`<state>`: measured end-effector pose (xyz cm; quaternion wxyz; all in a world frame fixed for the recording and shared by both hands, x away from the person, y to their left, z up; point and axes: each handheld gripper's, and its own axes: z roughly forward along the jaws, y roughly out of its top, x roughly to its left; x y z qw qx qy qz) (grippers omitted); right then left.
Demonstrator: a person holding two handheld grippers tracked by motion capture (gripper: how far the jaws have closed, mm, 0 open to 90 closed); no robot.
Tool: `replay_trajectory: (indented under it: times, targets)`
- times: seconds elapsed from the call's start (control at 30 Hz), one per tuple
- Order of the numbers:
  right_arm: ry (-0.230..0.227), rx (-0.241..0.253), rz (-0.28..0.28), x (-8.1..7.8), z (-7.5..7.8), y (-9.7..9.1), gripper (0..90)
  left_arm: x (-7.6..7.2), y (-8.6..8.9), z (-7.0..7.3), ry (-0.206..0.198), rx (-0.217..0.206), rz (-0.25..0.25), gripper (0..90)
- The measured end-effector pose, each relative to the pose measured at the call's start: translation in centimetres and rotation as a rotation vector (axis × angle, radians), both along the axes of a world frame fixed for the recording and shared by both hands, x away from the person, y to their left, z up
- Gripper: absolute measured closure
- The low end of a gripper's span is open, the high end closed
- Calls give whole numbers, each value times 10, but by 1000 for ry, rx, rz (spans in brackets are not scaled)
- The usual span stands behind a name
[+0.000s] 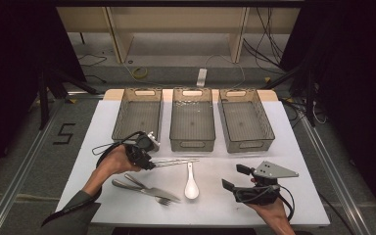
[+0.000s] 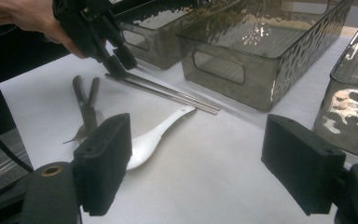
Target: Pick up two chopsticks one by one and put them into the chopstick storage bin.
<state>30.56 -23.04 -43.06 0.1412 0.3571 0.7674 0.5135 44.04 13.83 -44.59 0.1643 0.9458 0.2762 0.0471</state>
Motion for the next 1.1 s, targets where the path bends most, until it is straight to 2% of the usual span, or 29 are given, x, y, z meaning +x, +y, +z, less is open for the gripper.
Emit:
replay_trajectory:
  times: [0.27, 0.33, 0.47, 0.67, 0.8, 0.93, 1.1]
  targets:
    - [6, -9, 0, 1, -1, 0, 255, 5, -3, -8, 31, 20, -18, 682]
    - [7, -9, 0, 1, -1, 1, 255, 6, -4, -9, 42, 40, -39, 688]
    - [12, -11, 4, 1, -1, 1, 257, 8, -7, -13, 45, 63, -46, 718]
    - [15, -11, 5, 1, -1, 1, 259, 10, -6, -15, 61, 60, -57, 741]
    - [17, -14, 6, 1, -2, 1, 261, 8, -9, -15, 51, 80, -75, 756]
    - [15, -18, 9, 1, -2, 2, 263, 7, -12, -14, 38, 120, -133, 777]
    - [19, -20, 10, 1, -2, 2, 263, 4, -14, -14, 28, 127, -163, 792]
